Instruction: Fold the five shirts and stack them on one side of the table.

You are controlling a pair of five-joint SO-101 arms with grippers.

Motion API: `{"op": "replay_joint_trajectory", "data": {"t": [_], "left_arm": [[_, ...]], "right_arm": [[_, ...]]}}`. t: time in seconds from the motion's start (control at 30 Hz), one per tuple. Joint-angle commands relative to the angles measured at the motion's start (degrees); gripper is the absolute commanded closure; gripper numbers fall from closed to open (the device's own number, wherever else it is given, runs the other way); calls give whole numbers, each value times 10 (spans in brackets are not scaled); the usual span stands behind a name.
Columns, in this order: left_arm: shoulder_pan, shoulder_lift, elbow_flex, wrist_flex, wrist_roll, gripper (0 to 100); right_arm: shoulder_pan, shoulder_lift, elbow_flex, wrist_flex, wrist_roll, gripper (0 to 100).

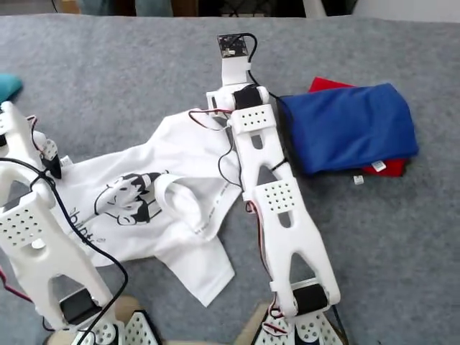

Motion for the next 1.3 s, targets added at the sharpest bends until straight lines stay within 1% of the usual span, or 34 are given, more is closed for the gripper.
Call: {"op": "replay_joint_trajectory", "data": {"t": [0.0, 0.17, 0.23, 0.4, 0.53, 0.67, 0.73, 0.8, 0.83, 0.9, 0.97, 1.13, 1.2, 1.27], "left_arm": [[5, -4, -46, -10, 12, 873], [2, -4, -160, 130, 11, 873], [0, -4, -204, 168, 11, 873], [-22, 3, -270, 167, 14, 873], [-37, 35, -256, 137, 18, 873], [-38, 92, -255, 121, 54, 873], [-41, 112, -255, 134, 55, 874], [-56, 111, -264, 167, 55, 877], [-64, 106, -261, 171, 52, 877], [-87, 78, -236, 171, 41, 877], [-103, 23, -199, 171, 28, 877], [-111, -137, -31, 165, -9, 877], [-121, -184, 47, 137, -15, 877], [-143, -210, 125, 80, -16, 877]], "right_arm": [[2, -5, -26, -4, -1, 694], [2, -5, -26, -4, -1, 694], [2, -5, -26, -4, -1, 694], [2, -4, -26, -4, -1, 694], [2, -4, -26, -4, -1, 694], [2, -4, -26, -4, -1, 694], [2, -4, -26, -4, -1, 694], [2, -4, -26, -4, -1, 694], [2, -4, -26, -4, -1, 694], [2, -4, -26, -4, -1, 694], [2, -3, -26, -4, -1, 694], [2, -3, -26, -4, -1, 694], [2, -3, -26, -4, -1, 694], [2, -3, -26, -4, -1, 694]]}}
